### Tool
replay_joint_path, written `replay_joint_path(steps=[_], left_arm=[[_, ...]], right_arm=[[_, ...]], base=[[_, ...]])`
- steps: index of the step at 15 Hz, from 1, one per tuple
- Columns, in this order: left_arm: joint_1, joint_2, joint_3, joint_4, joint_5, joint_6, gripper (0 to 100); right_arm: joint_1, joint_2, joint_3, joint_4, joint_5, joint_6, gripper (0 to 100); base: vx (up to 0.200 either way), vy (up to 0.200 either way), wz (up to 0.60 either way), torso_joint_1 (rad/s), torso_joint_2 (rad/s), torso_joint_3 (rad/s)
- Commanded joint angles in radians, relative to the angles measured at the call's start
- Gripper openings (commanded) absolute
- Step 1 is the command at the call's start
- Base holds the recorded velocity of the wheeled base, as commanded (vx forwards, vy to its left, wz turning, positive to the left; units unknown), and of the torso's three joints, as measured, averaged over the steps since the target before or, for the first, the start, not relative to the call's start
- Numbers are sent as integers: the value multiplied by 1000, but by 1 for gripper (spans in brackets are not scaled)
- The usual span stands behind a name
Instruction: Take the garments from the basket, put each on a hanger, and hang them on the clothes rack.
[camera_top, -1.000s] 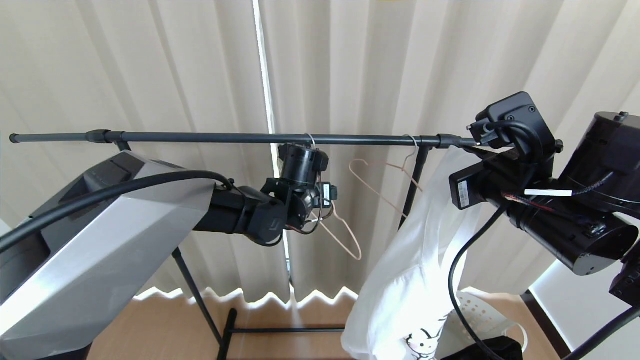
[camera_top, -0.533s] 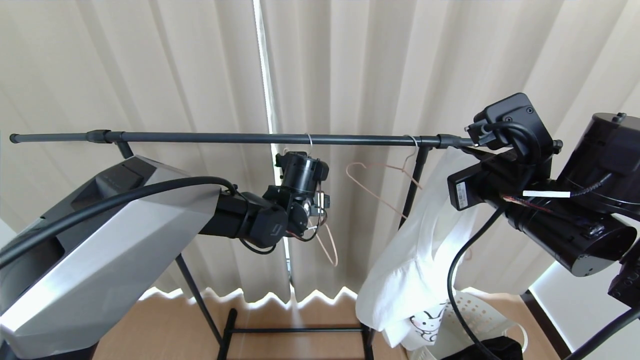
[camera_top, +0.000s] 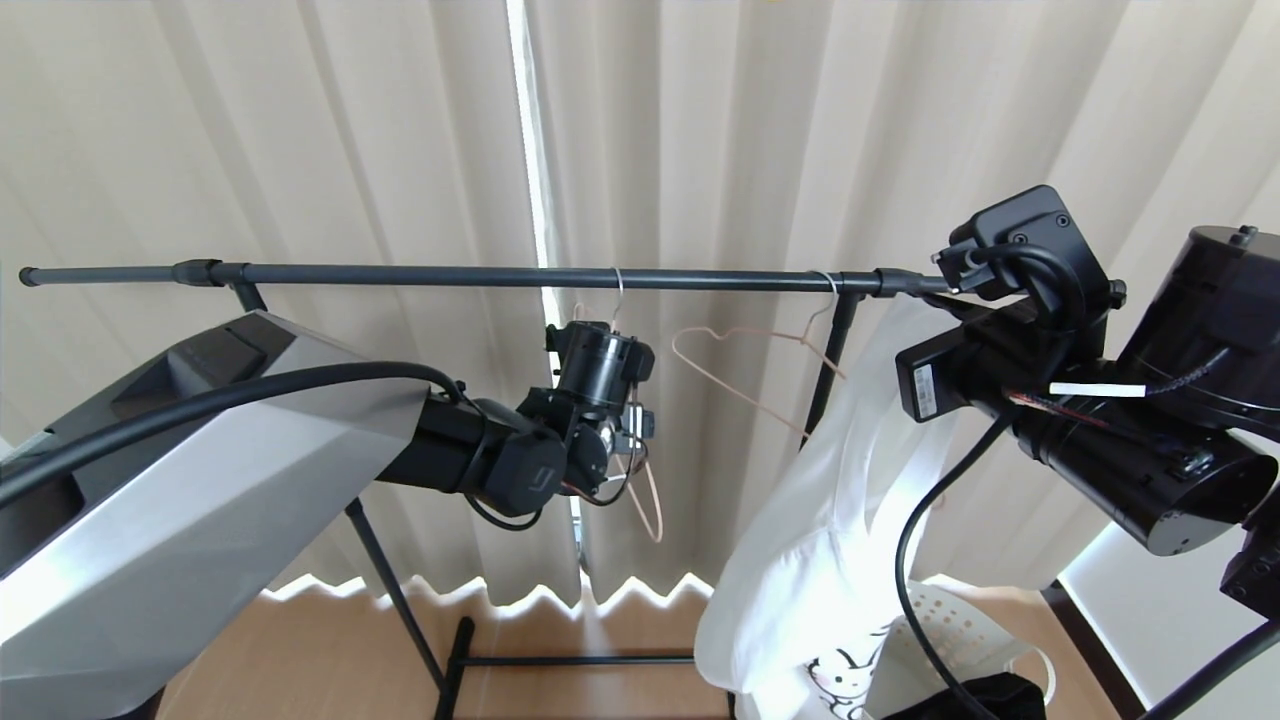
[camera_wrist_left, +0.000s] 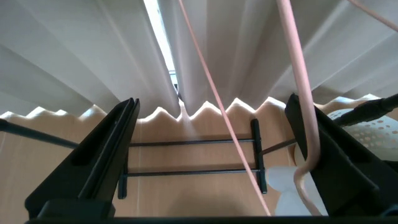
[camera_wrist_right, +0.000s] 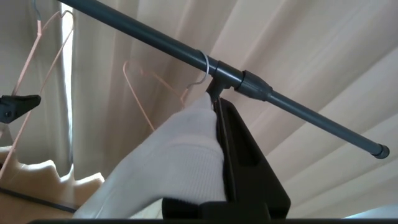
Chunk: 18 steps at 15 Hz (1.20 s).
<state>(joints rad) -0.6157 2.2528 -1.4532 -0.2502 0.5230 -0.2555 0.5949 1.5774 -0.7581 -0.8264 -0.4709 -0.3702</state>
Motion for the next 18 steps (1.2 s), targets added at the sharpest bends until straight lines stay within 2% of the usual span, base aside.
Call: replay_joint_path(steps=[1, 14, 15, 18], left_arm=[[-10, -10, 19, 0, 0, -5, 100], [-19, 14, 13, 0, -1, -11, 100], [-19, 16, 13, 0, 0, -11, 0], [-19, 21, 14, 0, -1, -11, 0]], right_arm=[[8, -2, 2, 0, 0, -1, 0], [8, 3, 3, -27, 0, -3, 0], [8, 3, 3, -27, 0, -3, 0], [8, 6, 3, -27, 0, -3, 0]], base=[[0, 0, 0, 0, 0, 0], [0, 0, 0, 0, 0, 0], [0, 0, 0, 0, 0, 0], [0, 0, 0, 0, 0, 0]])
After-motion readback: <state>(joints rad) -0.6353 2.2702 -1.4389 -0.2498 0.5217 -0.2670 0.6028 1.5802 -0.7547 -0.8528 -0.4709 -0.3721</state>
